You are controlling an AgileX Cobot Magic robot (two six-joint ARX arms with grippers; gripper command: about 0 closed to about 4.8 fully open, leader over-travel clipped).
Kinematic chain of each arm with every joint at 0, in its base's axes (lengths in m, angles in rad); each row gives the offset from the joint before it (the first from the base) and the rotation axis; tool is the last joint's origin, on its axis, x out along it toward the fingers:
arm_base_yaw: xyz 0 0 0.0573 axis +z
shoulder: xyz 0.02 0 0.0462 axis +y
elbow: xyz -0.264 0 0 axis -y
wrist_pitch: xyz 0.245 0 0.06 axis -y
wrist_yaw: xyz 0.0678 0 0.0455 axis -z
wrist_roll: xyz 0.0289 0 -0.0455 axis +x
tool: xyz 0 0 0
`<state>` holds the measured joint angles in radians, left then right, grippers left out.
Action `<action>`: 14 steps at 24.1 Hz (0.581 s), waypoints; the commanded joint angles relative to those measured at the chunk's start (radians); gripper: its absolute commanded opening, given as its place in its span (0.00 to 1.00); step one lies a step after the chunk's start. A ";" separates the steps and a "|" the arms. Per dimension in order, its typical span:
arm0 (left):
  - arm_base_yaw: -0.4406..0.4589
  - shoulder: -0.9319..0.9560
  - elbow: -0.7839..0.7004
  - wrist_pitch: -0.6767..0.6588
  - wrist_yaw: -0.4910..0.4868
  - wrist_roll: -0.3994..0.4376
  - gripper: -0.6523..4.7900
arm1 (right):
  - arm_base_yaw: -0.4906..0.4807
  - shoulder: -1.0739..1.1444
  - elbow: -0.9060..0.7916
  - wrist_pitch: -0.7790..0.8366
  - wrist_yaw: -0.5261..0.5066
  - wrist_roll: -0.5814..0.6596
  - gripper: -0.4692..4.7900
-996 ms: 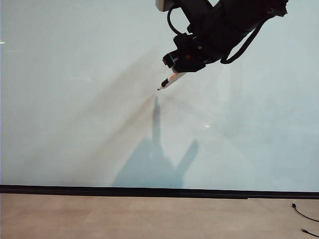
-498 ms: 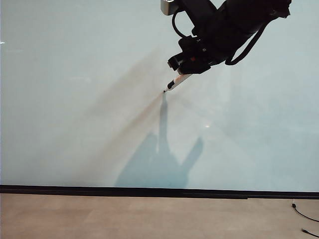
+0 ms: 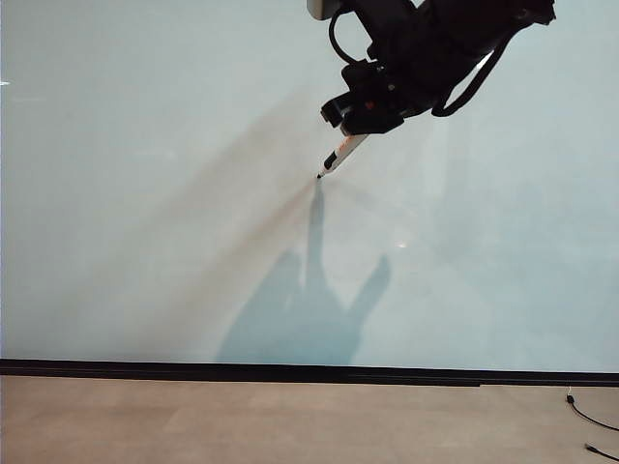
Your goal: Pick up the pen on the shelf to the right of the whiteboard and write the letter A.
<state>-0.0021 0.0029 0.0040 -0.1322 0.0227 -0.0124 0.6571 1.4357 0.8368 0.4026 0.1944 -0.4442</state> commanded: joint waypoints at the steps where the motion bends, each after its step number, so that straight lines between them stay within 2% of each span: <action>1: 0.000 0.000 0.003 0.006 0.000 0.005 0.11 | -0.002 -0.004 0.015 0.036 0.026 -0.009 0.07; 14: 0.000 0.000 0.003 0.006 0.000 0.005 0.11 | -0.003 -0.016 0.014 0.005 0.042 -0.011 0.07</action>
<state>-0.0021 0.0029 0.0040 -0.1322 0.0227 -0.0124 0.6575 1.4326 0.8433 0.3950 0.2024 -0.4507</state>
